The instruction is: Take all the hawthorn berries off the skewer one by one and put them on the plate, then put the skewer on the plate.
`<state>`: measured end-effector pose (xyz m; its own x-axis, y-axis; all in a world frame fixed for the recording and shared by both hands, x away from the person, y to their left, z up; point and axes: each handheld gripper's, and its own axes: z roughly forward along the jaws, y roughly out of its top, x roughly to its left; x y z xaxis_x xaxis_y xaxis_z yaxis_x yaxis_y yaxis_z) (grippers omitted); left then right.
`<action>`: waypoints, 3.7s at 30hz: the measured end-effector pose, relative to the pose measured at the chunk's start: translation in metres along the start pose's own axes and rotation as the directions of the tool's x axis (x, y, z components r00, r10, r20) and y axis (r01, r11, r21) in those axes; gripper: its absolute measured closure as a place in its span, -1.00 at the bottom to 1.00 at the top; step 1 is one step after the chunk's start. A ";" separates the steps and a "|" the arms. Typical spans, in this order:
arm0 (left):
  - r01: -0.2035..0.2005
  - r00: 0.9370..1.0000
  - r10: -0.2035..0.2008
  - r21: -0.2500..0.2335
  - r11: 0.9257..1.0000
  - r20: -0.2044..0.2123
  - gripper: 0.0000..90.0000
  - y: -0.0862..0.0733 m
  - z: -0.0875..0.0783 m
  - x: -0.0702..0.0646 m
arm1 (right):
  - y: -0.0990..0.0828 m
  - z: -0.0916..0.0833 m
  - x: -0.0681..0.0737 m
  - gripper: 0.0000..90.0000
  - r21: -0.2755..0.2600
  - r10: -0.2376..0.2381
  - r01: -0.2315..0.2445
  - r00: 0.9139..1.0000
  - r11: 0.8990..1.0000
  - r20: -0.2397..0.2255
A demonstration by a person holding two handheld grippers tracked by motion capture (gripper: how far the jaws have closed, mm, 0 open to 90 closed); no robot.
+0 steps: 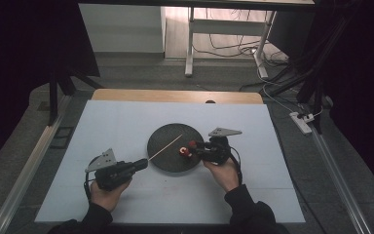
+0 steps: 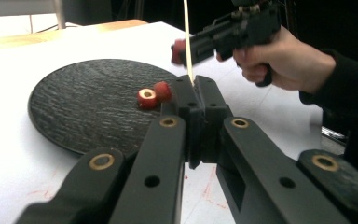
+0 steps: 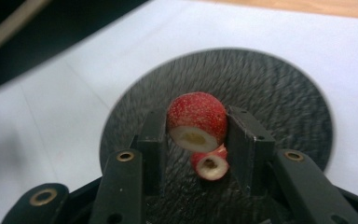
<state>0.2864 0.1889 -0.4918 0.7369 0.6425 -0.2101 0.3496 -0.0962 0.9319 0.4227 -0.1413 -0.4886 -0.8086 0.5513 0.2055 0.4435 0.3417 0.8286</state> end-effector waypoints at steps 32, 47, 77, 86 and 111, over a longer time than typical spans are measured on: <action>0.010 0.999 -0.009 0.038 0.999 -0.036 0.97 -0.004 0.005 0.004 | -0.005 0.028 0.033 -0.28 0.032 -0.147 0.146 0.989 0.989 0.030; 0.004 0.999 -0.002 0.042 0.999 -0.045 0.97 -0.004 0.005 0.004 | 0.000 0.006 0.033 -0.54 0.003 -0.140 0.140 0.989 0.990 0.040; -0.002 0.997 0.007 0.057 0.998 -0.079 0.97 -0.003 0.008 0.010 | -0.009 -0.039 0.031 -0.82 0.012 -0.118 0.117 0.991 0.993 0.064; -0.007 0.995 0.014 0.073 0.997 -0.103 0.97 -0.004 0.014 0.017 | -0.026 -0.054 0.026 -0.92 0.035 -0.114 0.111 0.989 0.993 0.098; 0.058 0.969 -0.005 0.207 0.977 -0.247 0.96 -0.020 0.045 0.045 | -0.070 -0.101 0.017 -1.00 0.095 -0.106 0.088 0.971 0.992 0.213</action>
<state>0.3386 0.1853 -0.5337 0.5697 0.8106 -0.1358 0.5042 -0.2142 0.8366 0.3386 -0.2330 -0.4907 -0.7502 0.6612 0.0006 0.4054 0.4592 0.7904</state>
